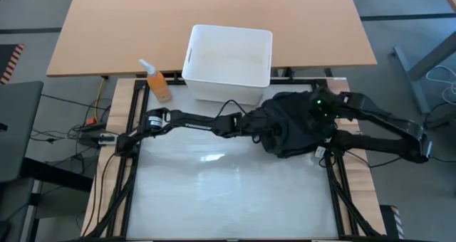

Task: Fold laundry
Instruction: Stack the black shorts on the green polo shirt, then put the folded clothes into the white laundry bin

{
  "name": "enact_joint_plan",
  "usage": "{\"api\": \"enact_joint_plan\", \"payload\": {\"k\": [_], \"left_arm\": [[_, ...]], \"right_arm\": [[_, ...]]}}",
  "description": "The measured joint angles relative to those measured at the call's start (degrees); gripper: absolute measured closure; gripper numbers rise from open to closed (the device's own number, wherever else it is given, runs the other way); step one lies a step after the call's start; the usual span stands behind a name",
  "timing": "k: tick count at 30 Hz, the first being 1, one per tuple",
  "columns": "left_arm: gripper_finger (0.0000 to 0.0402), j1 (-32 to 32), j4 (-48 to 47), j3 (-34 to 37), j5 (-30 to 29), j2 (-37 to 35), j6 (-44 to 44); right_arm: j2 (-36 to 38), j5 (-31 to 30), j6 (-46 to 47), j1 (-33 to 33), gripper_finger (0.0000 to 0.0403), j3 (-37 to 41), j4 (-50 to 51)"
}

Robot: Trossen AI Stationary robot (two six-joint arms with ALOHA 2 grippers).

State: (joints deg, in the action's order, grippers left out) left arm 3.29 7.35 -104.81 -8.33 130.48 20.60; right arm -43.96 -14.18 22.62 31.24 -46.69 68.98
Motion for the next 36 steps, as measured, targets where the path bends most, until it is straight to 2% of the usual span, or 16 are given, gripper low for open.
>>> {"api": "enact_joint_plan", "payload": {"k": [5, 10, 12, 16, 18, 22, 26, 29, 33, 36], "left_arm": [[0.0354, 0.0, -5.5, 0.0, 3.5, -1.0, 0.0], [0.0315, -0.3, -20.2, 0.1, 2.7, -8.6, -8.9], [0.0308, -1.0, -28.6, 0.0, -2.1, -13.1, -12.0], [0.0305, -4.0, -45.4, 0.2, -17.0, -19.8, -14.8], [0.0305, -5.7, -49.2, 3.5, -22.6, -23.8, -14.1], [0.0312, -8.5, -47.2, 18.0, -24.4, -35.8, -10.0], [0.0324, -10.9, -36.1, 38.0, -23.8, -48.5, -3.1], [0.0334, -12.5, -26.3, 49.8, -21.8, -57.7, 1.2], [0.0346, -14.5, -20.9, 59.5, -21.5, -67.5, 4.6], [0.0352, -15.9, -18.9, 62.7, -21.8, -73.6, 5.6]], "right_arm": [[-3.4, -0.1, 0.0, 1.8, 0.0366, 3.8, -1.9], [-10.0, -0.1, 0.0, 0.7, 0.0366, 6.8, -2.9], [-12.5, -0.3, 0.0, -0.2, 0.0365, 6.1, -2.8], [-17.2, -1.0, 1.4, -2.4, 0.0365, 5.5, -3.7], [-19.4, -1.1, 2.1, -3.0, 0.0365, 5.4, -4.0], [-24.1, -0.7, 2.8, -3.6, 0.0365, 5.4, -6.1], [-29.1, 1.9, 2.4, -4.8, 0.0366, 5.2, -12.6], [-32.0, 4.8, 2.5, -6.3, 0.0366, 5.0, -18.4], [-34.4, 7.2, 6.0, -10.6, 0.0366, 2.8, -20.9], [-35.6, 9.0, 9.5, -15.8, 0.0366, -0.5, -22.1]]}}
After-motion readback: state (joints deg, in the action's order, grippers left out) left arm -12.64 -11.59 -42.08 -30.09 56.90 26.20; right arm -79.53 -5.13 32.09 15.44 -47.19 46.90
